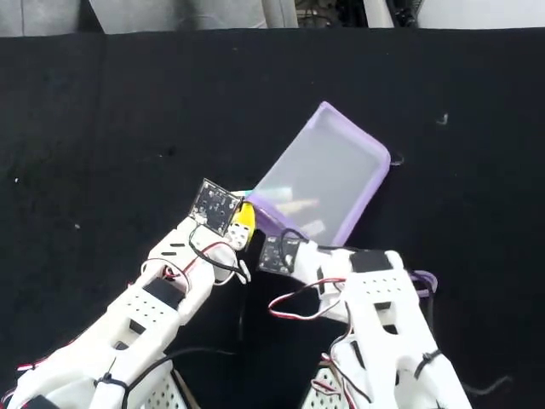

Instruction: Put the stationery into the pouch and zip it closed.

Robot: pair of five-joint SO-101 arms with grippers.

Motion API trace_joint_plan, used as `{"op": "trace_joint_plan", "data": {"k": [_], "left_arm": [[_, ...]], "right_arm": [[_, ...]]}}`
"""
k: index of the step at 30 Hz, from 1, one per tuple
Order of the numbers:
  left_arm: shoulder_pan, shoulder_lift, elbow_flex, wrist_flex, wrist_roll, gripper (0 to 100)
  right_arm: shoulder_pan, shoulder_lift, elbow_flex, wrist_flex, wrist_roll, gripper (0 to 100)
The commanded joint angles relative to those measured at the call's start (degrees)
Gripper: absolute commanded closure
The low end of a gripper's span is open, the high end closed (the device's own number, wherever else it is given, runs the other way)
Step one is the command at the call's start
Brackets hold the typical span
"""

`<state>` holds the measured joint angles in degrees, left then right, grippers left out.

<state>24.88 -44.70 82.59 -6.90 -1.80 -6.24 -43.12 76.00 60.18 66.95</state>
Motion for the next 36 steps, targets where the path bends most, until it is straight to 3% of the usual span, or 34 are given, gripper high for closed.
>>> {"op": "trace_joint_plan", "data": {"k": [1,8,12,20,26,36], "left_arm": [[0.1,-0.1,-1.6,-0.8,0.5,97],[0.1,-0.1,-1.6,-0.8,0.5,97],[0.1,-0.1,-1.6,-0.8,0.5,97],[0.1,0.0,-1.6,-0.8,0.5,97],[0.1,0.0,-1.6,-0.8,0.5,97],[0.1,0.0,-1.6,-0.8,0.2,97]], "right_arm": [[4.0,0.7,1.2,-6.6,2.1,76.1],[5.2,0.4,1.7,-6.6,4.2,99.2],[8.2,0.3,-2.0,-4.4,4.2,98.8],[9.4,0.2,-21.2,16.8,4.1,98.7],[9.1,0.2,-32.0,24.7,0.4,98.7],[-4.1,0.0,-41.1,39.3,-9.6,98.7]]}}
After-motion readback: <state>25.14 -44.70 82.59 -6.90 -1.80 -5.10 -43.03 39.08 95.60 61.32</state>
